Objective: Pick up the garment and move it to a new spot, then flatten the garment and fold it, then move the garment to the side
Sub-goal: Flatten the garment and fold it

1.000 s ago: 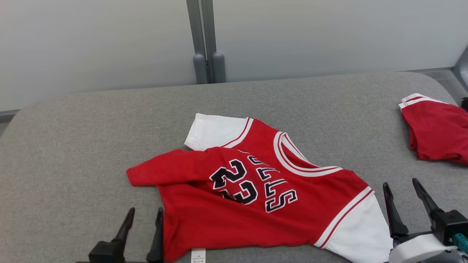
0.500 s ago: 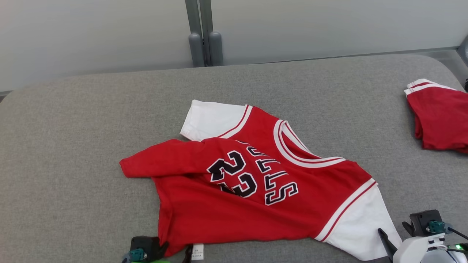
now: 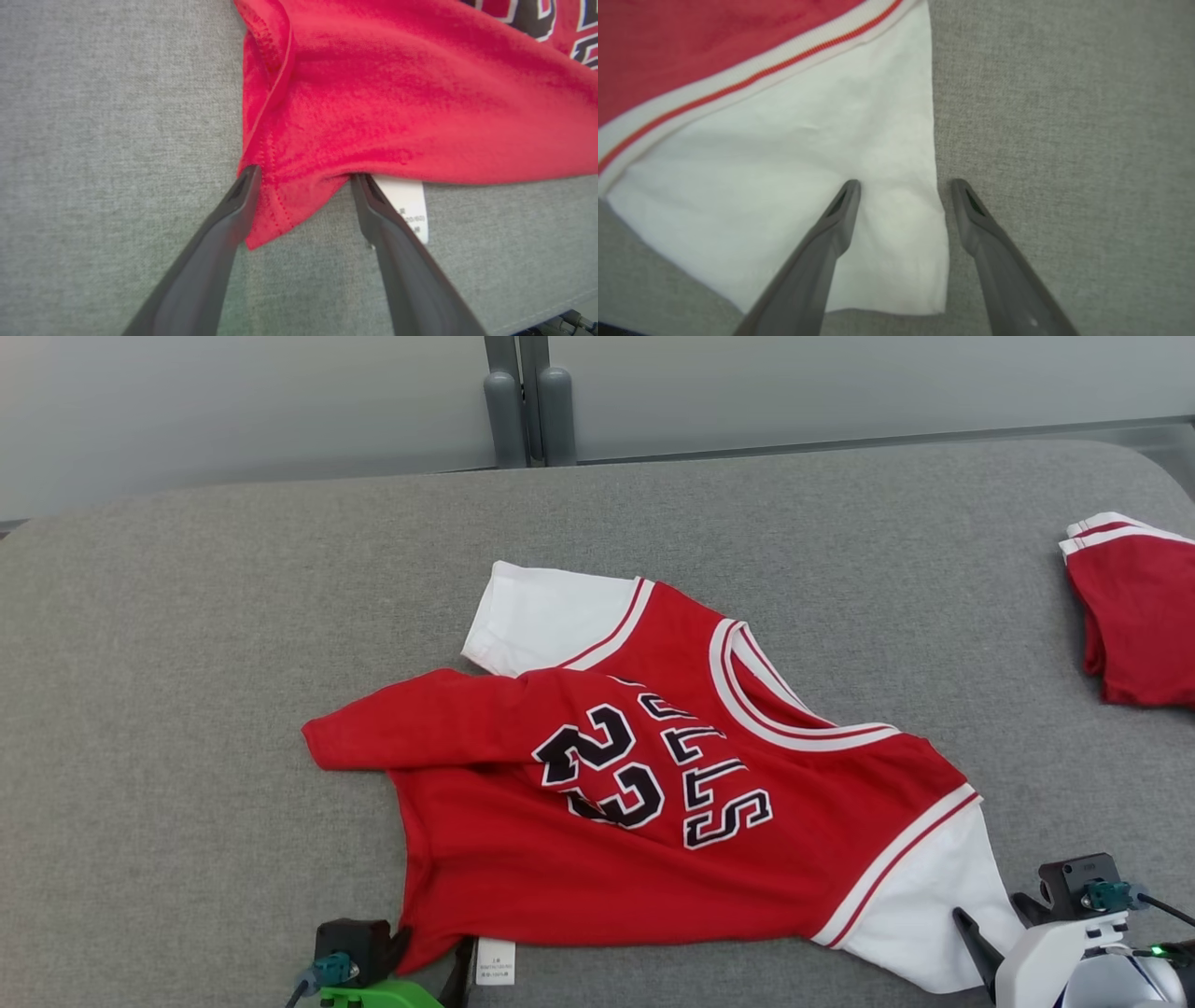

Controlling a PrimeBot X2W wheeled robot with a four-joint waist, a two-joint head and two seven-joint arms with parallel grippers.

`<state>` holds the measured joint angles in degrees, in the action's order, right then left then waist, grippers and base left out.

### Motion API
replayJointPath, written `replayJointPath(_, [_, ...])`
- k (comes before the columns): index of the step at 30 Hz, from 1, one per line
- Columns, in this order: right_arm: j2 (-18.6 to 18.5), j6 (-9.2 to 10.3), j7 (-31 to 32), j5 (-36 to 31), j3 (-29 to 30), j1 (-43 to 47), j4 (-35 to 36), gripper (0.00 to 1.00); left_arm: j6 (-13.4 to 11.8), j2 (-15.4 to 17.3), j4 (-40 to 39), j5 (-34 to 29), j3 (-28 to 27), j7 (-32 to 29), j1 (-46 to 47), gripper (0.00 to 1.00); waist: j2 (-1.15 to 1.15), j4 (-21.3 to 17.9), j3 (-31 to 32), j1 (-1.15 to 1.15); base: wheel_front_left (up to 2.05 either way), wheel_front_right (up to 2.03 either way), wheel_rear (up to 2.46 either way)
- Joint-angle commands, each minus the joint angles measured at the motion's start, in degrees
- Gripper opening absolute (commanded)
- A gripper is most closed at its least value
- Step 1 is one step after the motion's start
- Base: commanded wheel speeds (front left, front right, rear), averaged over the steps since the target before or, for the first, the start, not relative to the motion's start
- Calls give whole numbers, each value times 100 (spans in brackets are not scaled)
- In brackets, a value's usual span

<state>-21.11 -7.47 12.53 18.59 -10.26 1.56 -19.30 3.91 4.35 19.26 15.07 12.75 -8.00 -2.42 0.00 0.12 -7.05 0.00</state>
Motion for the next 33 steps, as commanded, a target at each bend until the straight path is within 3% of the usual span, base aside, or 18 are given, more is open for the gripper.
replayJointPath(1, [73,-4,145,83,-147,80,-180,100,-25,95,82,74,-53,-77,-116,100,0,17,4,0,0,0,0])
replayJointPath(2, [88,-4,183,130,-182,104,-195,100,-36,100,80,92,-58,-97,-162,100,0,25,6,0,0,0,0])
replayJointPath(3, [102,-11,216,175,-228,130,-210,91,-34,121,80,102,-49,-115,-213,100,0,35,9,0,0,0,0])
replayJointPath(4, [103,-18,245,213,-249,144,-221,54,-22,133,87,115,-35,-150,-250,85,0,43,11,0,0,0,0])
replayJointPath(5, [105,-20,263,273,-292,159,-229,41,-2,142,108,138,-12,-183,-287,53,0,51,12,0,0,0,0])
replayJointPath(6, [109,-25,283,337,-331,168,-234,15,11,153,129,139,10,-201,-306,24,0,58,15,0,0,0,0])
replayJointPath(7, [101,-25,287,380,-365,176,-235,0,28,157,155,146,27,-196,-319,0,0,66,31,0,0,0,0])
replayJointPath(12, [110,-24,200,1021,-429,187,36,0,110,151,246,178,102,-107,-222,0,0,61,99,0,0,0,0])
replayJointPath(17, [-21,-1,20,2519,60,327,1294,0,156,265,-334,401,-60,61,-244,0,0,-13,245,0,0,0,0])
replayJointPath(20, [-198,-3,-42,3427,660,714,2563,0,203,348,-1541,645,-142,-86,-429,0,0,-25,344,0,0,0,0])
replayJointPath(21, [-370,-3,-42,3948,1221,918,3466,0,229,461,-2642,854,-141,-370,-548,0,0,-11,382,0,0,0,0])
replayJointPath(24, [-529,-3,-46,4514,2194,991,4625,0,244,731,-4338,1021,-242,-927,-463,0,0,-9,304,0,0,0,0])
replayJointPath(27, [-744,-3,153,4991,3070,530,5323,0,233,1067,-5634,1222,-481,-1619,171,0,0,-9,-15,0,0,0,0])
replayJointPath(29, [-954,-3,386,5221,3393,8,5445,0,255,1288,-5945,1393,-673,-2017,948,0,0,28,-357,0,0,0,0])
replayJointPath(33, [-1417,-3,945,5246,3530,-1531,4942,0,282,1575,-5321,1627,-740,-2605,2969,0,0,169,-1187,0,0,0,0])
